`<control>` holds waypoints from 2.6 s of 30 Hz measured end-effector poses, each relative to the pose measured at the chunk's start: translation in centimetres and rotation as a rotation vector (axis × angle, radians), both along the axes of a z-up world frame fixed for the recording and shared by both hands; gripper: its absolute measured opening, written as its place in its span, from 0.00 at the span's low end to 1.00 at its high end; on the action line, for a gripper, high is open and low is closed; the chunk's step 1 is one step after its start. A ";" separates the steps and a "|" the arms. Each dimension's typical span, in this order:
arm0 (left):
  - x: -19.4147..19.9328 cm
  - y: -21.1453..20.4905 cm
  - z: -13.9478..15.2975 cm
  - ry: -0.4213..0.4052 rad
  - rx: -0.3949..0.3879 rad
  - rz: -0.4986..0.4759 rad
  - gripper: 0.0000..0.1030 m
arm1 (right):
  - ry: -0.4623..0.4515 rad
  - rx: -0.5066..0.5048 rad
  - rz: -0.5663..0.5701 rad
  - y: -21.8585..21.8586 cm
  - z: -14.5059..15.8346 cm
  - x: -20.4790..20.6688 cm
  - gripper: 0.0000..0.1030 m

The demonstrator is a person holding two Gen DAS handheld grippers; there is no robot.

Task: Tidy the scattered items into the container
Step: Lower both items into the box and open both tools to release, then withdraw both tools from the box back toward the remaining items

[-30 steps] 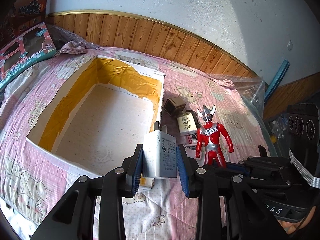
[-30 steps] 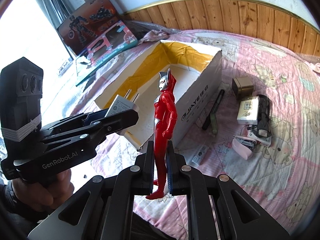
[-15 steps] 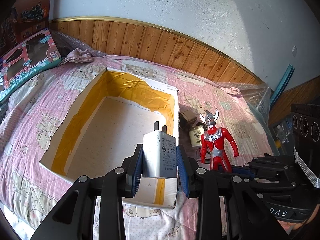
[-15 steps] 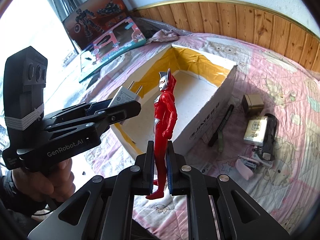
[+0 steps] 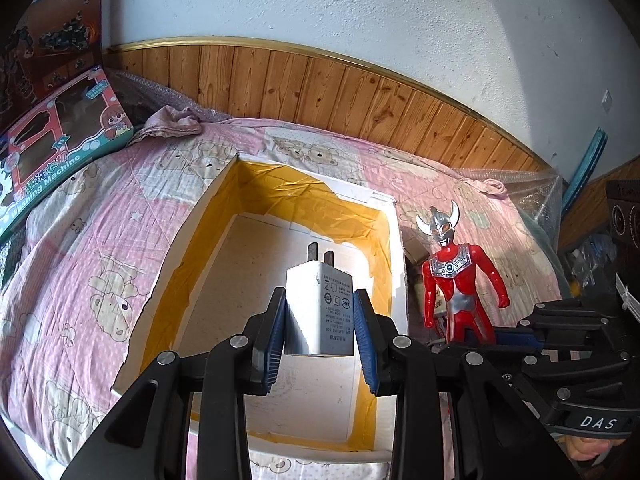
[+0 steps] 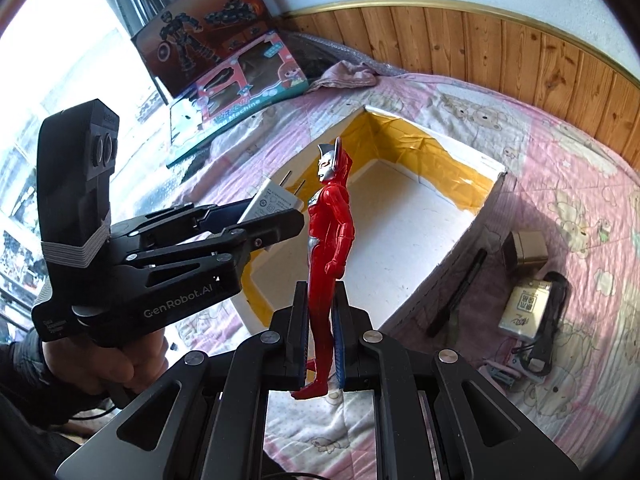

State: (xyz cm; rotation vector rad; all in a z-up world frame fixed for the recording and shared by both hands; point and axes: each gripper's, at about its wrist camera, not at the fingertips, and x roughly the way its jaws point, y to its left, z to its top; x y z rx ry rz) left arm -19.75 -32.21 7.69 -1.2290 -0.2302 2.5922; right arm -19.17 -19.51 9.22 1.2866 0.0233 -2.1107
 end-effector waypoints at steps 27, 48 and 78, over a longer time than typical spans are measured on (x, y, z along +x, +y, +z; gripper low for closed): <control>-9.4 -0.1 -5.8 -0.262 -0.161 0.009 0.33 | -0.123 0.269 0.039 -4.4 -7.0 -12.7 0.10; -16.3 0.6 -14.0 -0.475 -0.204 0.027 0.33 | -0.291 0.418 0.041 -4.4 -13.6 -18.2 0.11; -4.0 0.3 -3.8 -0.171 -0.016 0.068 0.46 | 0.025 -0.223 -0.177 3.3 -2.5 -1.7 0.23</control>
